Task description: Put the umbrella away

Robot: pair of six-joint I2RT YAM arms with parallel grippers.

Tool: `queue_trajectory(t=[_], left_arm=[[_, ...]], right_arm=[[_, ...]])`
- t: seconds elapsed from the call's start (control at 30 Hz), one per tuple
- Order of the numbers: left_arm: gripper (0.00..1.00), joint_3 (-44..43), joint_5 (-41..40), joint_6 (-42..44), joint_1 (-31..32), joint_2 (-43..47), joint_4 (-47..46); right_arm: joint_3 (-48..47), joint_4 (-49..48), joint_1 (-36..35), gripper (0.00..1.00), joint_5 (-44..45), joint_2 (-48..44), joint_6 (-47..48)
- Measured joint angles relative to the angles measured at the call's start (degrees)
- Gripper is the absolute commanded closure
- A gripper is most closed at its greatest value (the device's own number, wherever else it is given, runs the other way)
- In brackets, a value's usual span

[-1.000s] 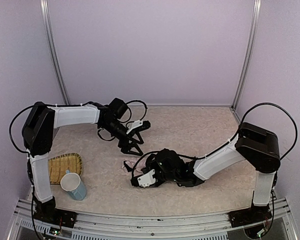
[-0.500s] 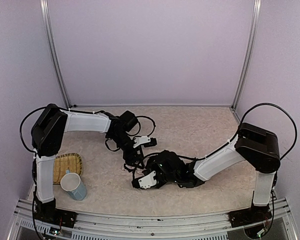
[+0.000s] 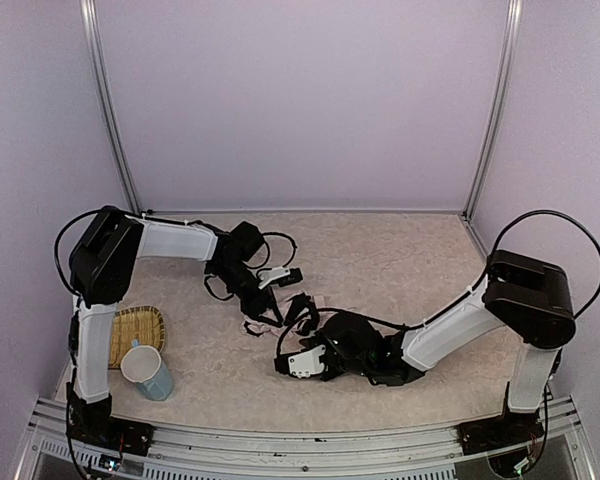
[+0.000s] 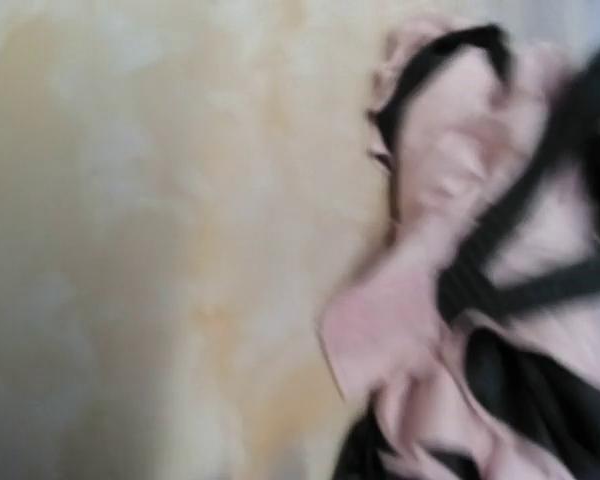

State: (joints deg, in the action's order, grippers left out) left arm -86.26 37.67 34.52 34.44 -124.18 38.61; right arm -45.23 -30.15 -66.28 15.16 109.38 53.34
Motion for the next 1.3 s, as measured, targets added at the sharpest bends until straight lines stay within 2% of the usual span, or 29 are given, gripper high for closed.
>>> queue_trajectory(t=[0.13,0.27,0.4,0.5,0.63,0.7,0.8,0.83,0.87,0.97,1.07,1.2,1.3], left_arm=[[1.00,-0.3,0.9,-0.6,-0.5,-0.4,0.2],[1.00,-0.4,1.2,-1.4,-0.5,-0.4,0.1],[1.00,1.9,0.7,-4.4,-0.8,1.5,-3.5],[1.00,7.5,-3.4,-7.6,-0.7,7.7,-10.9],[1.00,16.7,-9.5,-9.1,0.3,23.4,-23.1],[1.00,18.0,-11.8,-8.4,2.1,31.5,-28.6],[1.00,17.9,-14.1,-7.0,5.0,39.4,-36.9],[1.00,18.1,-14.9,-6.4,6.1,41.4,-39.2],[1.00,18.4,-16.0,-5.7,7.3,43.1,-41.5],[1.00,20.6,-19.7,-4.0,10.4,46.3,-46.2],[1.00,21.2,-23.6,-3.1,13.3,46.9,-47.4],[1.00,21.2,-27.6,-3.1,15.5,46.9,-48.2],[1.00,21.2,-30.2,-3.0,15.9,46.9,-48.4]], right_arm=[[3.2,-0.6,-0.3,0.75,2.0,-6.3,-6.5],[4.5,-2.0,-0.1,0.67,3.7,-12.3,-12.8],[4.5,-2.3,1.5,0.51,4.1,-15.9,-19.8],[4.5,-2.1,4.4,0.42,3.0,-19.3,-26.7],[4.5,-2.9,10.4,0.33,-3.4,-26.2,-37.5],[4.7,-4.8,13.3,0.30,-7.6,-29.8,-43.2],[4.5,-7.7,16.4,0.07,-11.7,-33.2,-49.9],[4.0,-8.1,16.9,0.02,-12.8,-33.6,-51.8],[3.1,-8.3,17.1,0.02,-14.1,-33.6,-53.8],[-1.2,-8.2,17.1,0.10,-18.3,-32.2,-58.9],[-6.1,-8.7,16.6,0.16,-21.9,-29.7,-63.3],[-9.2,-9.8,14.6,0.25,-22.8,-27.2,-64.6],[-12.6,-9.6,12.5,0.49,-23.0,-24.3,-63.7]])
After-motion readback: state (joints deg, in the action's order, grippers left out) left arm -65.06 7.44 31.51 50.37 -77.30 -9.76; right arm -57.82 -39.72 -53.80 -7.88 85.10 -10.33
